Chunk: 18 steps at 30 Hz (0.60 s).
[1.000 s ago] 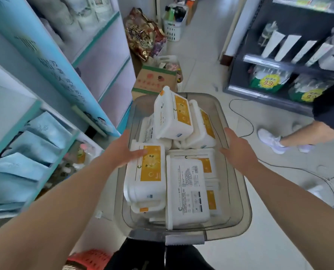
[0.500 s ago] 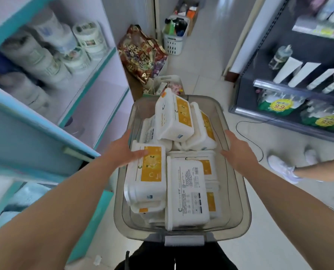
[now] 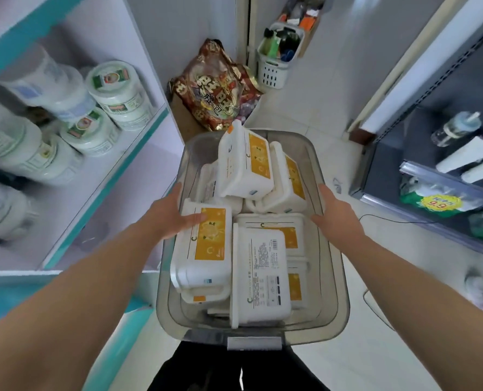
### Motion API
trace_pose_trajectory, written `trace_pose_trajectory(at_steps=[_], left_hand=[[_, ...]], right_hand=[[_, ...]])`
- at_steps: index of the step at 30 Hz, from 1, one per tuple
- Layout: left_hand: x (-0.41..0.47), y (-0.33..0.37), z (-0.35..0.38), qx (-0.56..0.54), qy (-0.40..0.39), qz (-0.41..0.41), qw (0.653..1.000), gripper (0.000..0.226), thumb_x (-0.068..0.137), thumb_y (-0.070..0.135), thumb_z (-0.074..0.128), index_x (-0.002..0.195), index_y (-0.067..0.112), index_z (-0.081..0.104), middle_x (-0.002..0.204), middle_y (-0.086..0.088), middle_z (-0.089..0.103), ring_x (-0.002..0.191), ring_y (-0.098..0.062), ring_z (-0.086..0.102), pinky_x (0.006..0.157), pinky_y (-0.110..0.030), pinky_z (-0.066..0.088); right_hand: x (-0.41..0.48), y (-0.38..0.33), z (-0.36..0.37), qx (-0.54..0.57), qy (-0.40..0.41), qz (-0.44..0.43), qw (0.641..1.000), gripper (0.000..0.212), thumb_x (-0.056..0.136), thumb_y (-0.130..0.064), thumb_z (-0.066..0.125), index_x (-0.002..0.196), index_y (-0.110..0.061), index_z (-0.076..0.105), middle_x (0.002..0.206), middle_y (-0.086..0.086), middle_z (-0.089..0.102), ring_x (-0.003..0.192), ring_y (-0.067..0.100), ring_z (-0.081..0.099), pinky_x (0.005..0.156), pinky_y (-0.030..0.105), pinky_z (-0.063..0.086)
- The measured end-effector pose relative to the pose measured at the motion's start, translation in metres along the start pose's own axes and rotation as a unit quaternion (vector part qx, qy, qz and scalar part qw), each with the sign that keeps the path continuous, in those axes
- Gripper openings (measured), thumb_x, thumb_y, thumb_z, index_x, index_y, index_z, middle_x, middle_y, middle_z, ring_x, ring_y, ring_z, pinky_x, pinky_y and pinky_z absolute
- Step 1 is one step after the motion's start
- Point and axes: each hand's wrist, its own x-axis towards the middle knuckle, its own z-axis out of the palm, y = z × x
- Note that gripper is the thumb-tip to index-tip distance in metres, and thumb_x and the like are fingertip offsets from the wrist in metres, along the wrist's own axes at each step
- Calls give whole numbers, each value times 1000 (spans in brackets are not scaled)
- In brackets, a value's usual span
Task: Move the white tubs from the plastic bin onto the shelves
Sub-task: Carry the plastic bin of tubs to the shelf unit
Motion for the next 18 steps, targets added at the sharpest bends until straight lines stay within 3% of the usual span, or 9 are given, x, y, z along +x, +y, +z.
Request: trace_pose_trajectory(at_steps=[4,6,10,12,15,18], left_hand=[[52,9,-21,1,-9,3,1000,84,82,38,69,148,24,20,140,-6,51,119,-31,56,97,-44,45],[78,11,-30,0,-19,3,1000,85,82,39,70,148,24,19,138,-7,53,113,-30,59,92,-42,47],[135,6,-43,10,-32,11,999,89,81,41,70,150,27,15,136,-7,54,90,-19,55,76,-29,45],[160,2,-46,14,-40,11,999,93,80,42,71,151,28,11,136,-7,54,95,-20,57,70,-25,43],[190,-7,-46,14,-57,-2,998,98,78,45,72,151,31,9,137,-6,54,109,-28,61,80,-35,50],[208,-14,-44,20,-72,-9,997,104,75,47,74,151,35,4,137,-6,54,111,-29,61,86,-42,51]], right_hand=[[48,-12,2,-5,-7,27,1000,58,88,-27,61,137,-23,30,92,9,64,73,24,62,63,35,54],[66,-16,6,-2,-10,46,999,63,88,-25,62,140,-23,27,96,12,65,75,26,63,67,39,57],[96,-25,16,8,-16,77,997,68,88,-23,63,144,-22,24,97,13,63,78,27,61,65,32,48],[107,-29,22,12,-17,89,996,71,88,-22,64,145,-22,21,105,16,62,86,31,61,67,33,47],[120,-30,36,12,-24,114,993,75,88,-22,65,146,-25,17,105,17,62,86,31,61,65,33,47],[126,-26,51,8,-30,136,990,84,88,-25,65,149,-28,7,99,14,63,75,24,60,62,32,49]])
